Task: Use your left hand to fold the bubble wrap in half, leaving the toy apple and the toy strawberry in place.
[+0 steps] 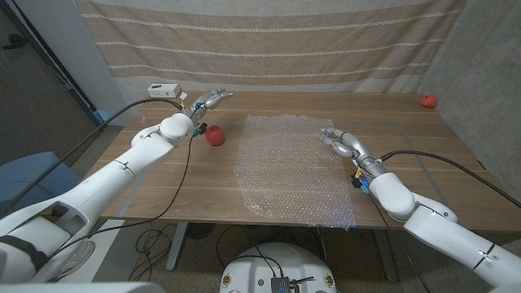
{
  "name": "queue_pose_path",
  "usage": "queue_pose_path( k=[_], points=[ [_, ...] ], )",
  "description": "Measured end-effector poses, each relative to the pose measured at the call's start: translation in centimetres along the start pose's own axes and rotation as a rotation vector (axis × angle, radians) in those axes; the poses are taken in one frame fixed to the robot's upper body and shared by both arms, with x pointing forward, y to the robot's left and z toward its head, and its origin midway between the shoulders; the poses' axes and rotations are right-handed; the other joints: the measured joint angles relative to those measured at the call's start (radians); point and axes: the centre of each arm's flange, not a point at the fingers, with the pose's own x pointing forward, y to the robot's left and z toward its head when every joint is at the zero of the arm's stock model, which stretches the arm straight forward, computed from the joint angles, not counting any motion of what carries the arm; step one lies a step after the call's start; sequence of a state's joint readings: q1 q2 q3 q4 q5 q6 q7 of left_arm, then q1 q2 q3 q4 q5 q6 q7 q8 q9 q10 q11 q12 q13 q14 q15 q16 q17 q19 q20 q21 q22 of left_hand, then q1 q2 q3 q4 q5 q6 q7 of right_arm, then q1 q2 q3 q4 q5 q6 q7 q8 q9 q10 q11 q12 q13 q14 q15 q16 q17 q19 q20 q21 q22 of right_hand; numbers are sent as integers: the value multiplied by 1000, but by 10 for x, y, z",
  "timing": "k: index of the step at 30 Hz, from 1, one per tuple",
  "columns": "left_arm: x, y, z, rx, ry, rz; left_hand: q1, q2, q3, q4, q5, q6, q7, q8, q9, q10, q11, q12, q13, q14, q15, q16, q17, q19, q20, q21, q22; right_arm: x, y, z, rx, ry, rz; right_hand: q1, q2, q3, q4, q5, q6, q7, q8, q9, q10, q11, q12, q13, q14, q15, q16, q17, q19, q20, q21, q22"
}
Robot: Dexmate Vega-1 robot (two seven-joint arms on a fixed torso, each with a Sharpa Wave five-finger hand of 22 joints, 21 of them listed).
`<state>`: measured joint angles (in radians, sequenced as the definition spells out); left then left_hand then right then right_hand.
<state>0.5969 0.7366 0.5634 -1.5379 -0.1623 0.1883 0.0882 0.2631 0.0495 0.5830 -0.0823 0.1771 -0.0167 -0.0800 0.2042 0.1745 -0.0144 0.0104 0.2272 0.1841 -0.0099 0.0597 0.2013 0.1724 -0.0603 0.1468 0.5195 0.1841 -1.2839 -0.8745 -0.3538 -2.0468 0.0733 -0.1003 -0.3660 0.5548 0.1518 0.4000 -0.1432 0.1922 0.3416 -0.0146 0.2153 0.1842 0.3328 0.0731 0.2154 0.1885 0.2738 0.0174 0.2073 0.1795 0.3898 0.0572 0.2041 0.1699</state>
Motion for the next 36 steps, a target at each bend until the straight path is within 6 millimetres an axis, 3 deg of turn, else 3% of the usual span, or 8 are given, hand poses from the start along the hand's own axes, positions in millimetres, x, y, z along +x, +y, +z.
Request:
queue_pose_path(
  k=[14, 18, 28, 32, 36],
  points=[
    [24, -2, 16, 177, 24, -69, 36, -27, -10, -44, -4, 30, -1, 0, 0, 25, -11, 2, 5, 42, -19, 0, 1, 32, 7, 0, 0, -26, 16, 8, -96, 34, -11, 62, -12, 26, -26, -7, 107, 19, 14, 0, 92, 2, 14, 0, 98, -17, 24, 5, 51, 15, 9, 5],
    [30, -3, 22, 207, 21, -86, 42, -32, -10, -52, -4, 36, -5, 0, 0, 35, -10, 6, 5, 49, -26, 0, 2, 45, 20, 0, 0, -30, 19, 9, -125, 43, -11, 82, -23, 33, -33, -7, 130, 20, 15, 0, 110, -2, 18, 0, 120, -27, 30, 5, 61, 18, 9, 5],
    [41, -11, 36, 297, 9, -131, 76, -48, -12, -74, -4, 56, 0, 0, 5, 94, -14, 21, 5, 118, -36, 14, 2, 88, 21, 0, 0, -45, 35, 18, -188, 58, 15, 130, -43, 36, -36, -11, 231, 22, 33, 0, 185, 6, 26, 5, 185, -41, 50, 14, 89, 22, 16, 5],
    [45, -14, 40, 324, 10, -137, 101, -47, -12, -81, -4, 87, -20, 0, 5, 129, -22, 26, 9, 151, -46, 17, 2, 107, 22, 3, 0, -50, 38, 20, -215, 61, 18, 145, -42, 31, -31, -11, 320, 20, 51, 0, 222, 7, 33, 5, 207, -46, 60, 23, 104, 25, 16, 5],
    [49, -18, 44, 349, 12, -156, 124, -48, -9, -85, -4, 99, -18, 0, 5, 140, -22, 28, 9, 157, -51, 17, 2, 120, 16, 3, 0, -55, 41, 23, -234, 61, 20, 150, -37, 28, -28, -11, 336, 25, 51, -1, 249, 9, 36, 5, 235, -52, 74, 28, 116, 20, 17, 9]
  ],
)
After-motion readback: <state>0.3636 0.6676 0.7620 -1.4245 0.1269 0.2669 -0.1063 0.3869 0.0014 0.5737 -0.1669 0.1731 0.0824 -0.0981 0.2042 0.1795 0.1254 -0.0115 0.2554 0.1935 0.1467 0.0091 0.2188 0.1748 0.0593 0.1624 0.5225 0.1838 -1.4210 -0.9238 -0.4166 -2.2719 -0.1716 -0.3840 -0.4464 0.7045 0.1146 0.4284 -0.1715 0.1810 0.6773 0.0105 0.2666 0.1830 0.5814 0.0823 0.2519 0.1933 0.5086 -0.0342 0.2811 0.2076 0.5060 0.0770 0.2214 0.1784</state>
